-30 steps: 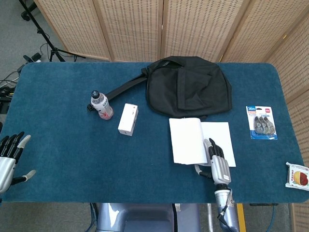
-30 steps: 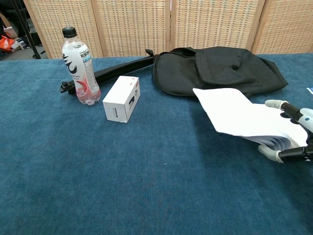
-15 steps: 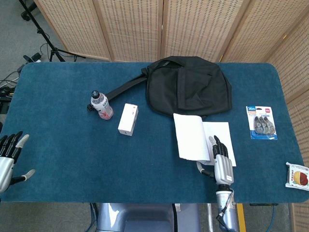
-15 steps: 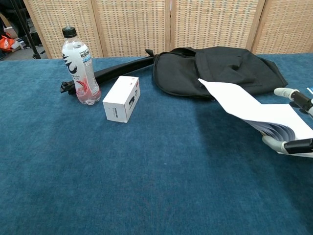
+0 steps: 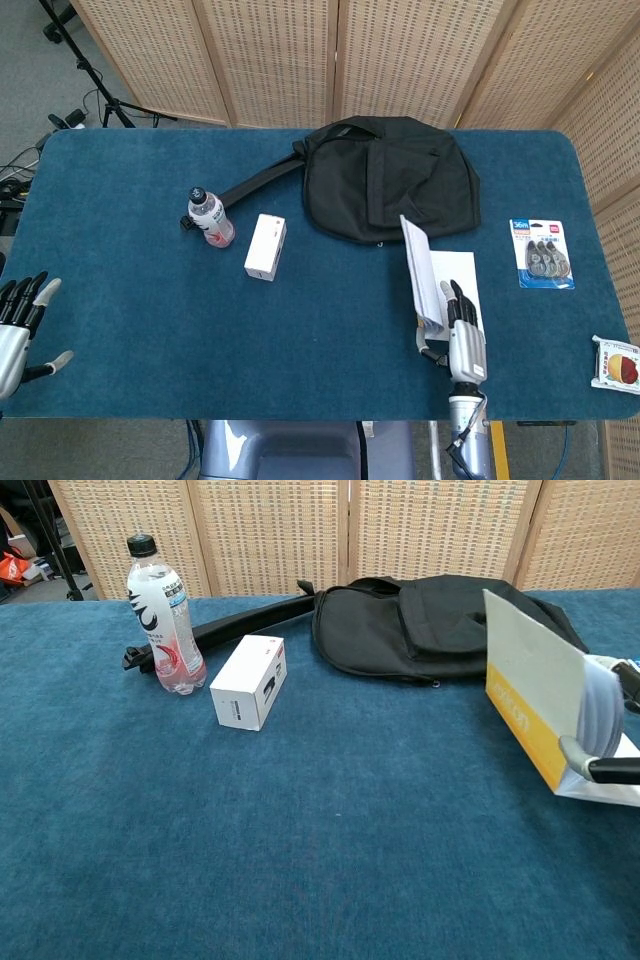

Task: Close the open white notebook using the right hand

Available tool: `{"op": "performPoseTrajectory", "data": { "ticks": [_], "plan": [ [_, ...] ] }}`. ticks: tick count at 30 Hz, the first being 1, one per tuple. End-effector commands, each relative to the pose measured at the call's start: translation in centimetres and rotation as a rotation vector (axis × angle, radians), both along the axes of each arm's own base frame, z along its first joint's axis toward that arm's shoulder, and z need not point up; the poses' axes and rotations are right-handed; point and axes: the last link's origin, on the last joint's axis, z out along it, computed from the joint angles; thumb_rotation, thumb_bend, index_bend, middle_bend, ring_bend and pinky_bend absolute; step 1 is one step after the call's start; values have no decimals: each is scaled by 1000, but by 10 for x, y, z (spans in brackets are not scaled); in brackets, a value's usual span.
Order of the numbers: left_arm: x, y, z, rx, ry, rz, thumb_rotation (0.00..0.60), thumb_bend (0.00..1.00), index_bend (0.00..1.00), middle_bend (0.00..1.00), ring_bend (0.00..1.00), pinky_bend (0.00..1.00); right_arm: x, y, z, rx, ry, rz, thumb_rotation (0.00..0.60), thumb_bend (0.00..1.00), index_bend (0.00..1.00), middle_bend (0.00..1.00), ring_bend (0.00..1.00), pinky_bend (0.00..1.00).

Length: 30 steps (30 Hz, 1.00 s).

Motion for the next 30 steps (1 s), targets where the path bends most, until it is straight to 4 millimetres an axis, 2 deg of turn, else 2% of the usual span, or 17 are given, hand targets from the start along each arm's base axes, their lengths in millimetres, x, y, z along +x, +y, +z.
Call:
{"op": "performPoseTrajectory", "data": {
  "ticks": [1, 11, 18, 22, 30],
  "plan": [
    [0, 0, 0, 0, -1, 0, 553, 67, 0, 0, 0, 0, -1, -1, 0, -8, -9, -9, 600, 544, 0, 0, 0, 0],
    [0, 0, 1, 5, -3, -1, 553, 68, 0, 0, 0, 0, -7, -4, 6, -49, -12, -33, 600, 532, 0, 0, 0, 0],
    [1, 0, 2, 19, -9, -5, 553, 68, 0, 0, 0, 0, -14, -8, 19, -114, 28, -35, 600, 329, 0, 0, 0, 0],
    [0, 0, 3, 22, -11, -5, 552, 68, 0, 0, 0, 0, -24, -13, 31, -155, 104, -42, 600, 260, 0, 0, 0, 0],
    [0, 0, 3, 25, -12, -8, 553, 68, 0, 0, 0, 0, -54, -16, 57, -179, 208, -90, 600, 260, 0, 0, 0, 0]
  ]
}}
